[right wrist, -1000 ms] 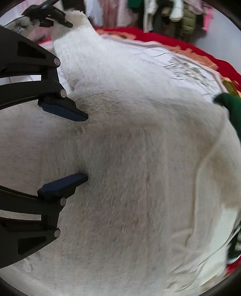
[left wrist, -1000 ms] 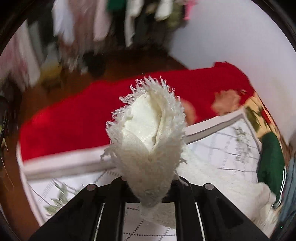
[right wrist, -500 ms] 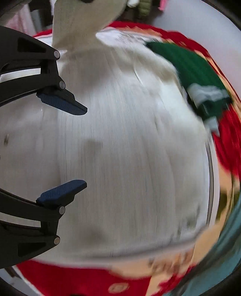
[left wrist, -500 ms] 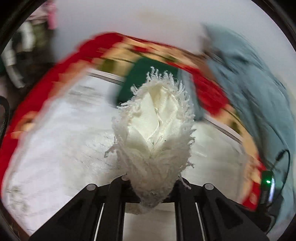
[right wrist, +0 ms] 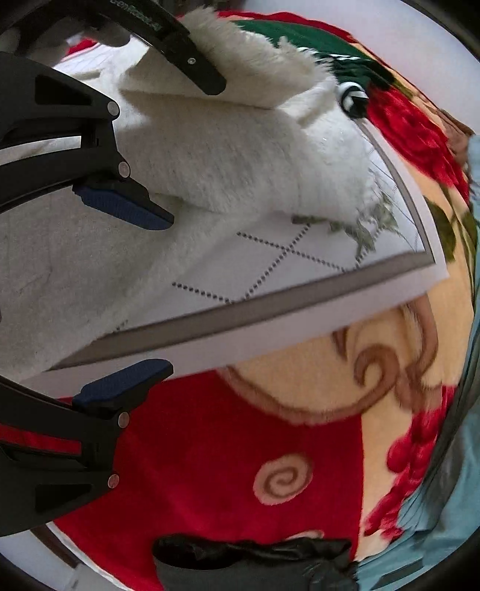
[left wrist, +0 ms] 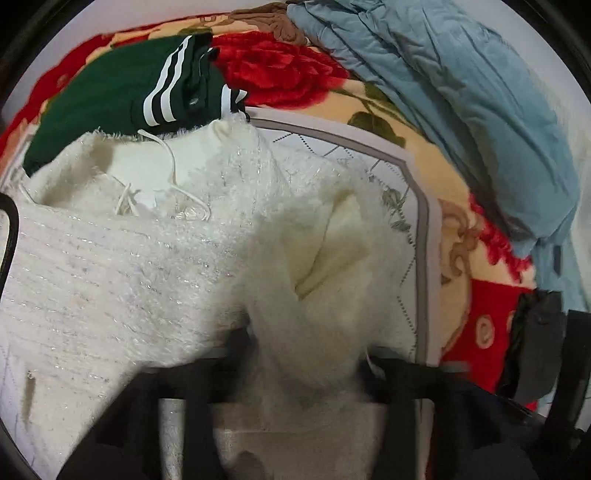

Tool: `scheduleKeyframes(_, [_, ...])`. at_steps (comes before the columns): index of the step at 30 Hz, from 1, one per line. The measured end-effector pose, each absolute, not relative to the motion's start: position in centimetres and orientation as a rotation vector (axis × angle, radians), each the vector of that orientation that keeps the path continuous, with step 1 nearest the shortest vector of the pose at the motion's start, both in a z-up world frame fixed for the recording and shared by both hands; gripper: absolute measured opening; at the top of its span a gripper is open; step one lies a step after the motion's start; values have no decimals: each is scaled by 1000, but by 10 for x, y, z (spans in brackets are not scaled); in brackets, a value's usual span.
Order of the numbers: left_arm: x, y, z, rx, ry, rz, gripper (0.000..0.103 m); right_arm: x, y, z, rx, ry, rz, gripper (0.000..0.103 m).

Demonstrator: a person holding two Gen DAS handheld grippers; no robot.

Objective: Fold large clothes

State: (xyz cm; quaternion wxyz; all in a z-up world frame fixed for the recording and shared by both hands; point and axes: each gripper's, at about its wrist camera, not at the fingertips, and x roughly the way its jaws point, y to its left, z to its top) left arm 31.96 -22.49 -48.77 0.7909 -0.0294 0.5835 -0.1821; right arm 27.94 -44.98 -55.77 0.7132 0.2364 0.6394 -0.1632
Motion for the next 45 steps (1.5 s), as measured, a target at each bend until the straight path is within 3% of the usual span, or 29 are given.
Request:
scheduleKeyframes(1, [321, -215, -479, -85, 1242, -404, 97, 277, -457, -555, 545, 1408, -364, 74])
scheduleKeyframes(9, [318, -92, -438, -128, 1177, -166, 98, 282, -454, -525, 771, 1302, -280, 74])
scheduleKeyframes(15, [313, 26, -477, -48, 1248, 189, 97, 337, -399, -554, 762, 1367, -63, 72])
scheduleKeyframes(16, [310, 41, -488, -39, 1262, 235, 97, 348, -386, -566, 713, 1407, -49, 44])
scheduleKeyframes(17, [308, 49, -496, -32, 1275, 257, 97, 350, -376, -571, 681, 1438, -33, 6])
scheduleKeyframes(21, [298, 70, -514, -1, 1302, 281, 97, 363, -369, -557, 522, 1395, -137, 7])
scheduleKeyframes(25, [297, 59, -540, 84, 1354, 238, 98, 367, -385, -566, 581, 1464, -116, 8])
scheduleKeyframes(27, [299, 54, -551, 130, 1374, 233, 98, 362, -383, -560, 577, 1476, -86, 19])
scheduleKeyframes(29, [310, 53, -563, 180, 1377, 243, 98, 345, -386, -544, 490, 1468, -118, 57])
scheduleKeyframes(30, [314, 53, -565, 184, 1372, 241, 98, 338, -389, -539, 456, 1459, -140, 63])
scheduleKeyframes(37, [324, 50, -572, 248, 1321, 200, 99, 301, -406, -574, 211, 1604, -214, 65])
scheduleKeyframes(40, [325, 50, -571, 230, 1298, 170, 91, 305, -394, -600, 178, 1615, -142, 64])
scheduleKeyframes(42, [328, 57, -570, 137, 1306, 101, 44, 311, -384, -611, 189, 1596, -115, 52])
scheduleKeyframes(43, [329, 56, -568, 102, 1311, 63, 35, 314, -381, -612, 183, 1587, -113, 44])
scheduleKeyframes(44, [329, 54, -567, 110, 1311, 58, 28, 318, -376, -611, 193, 1577, -98, 27])
scheduleKeyframes(45, [330, 51, -566, 133, 1304, 61, 25, 320, -373, -611, 217, 1578, -85, 21])
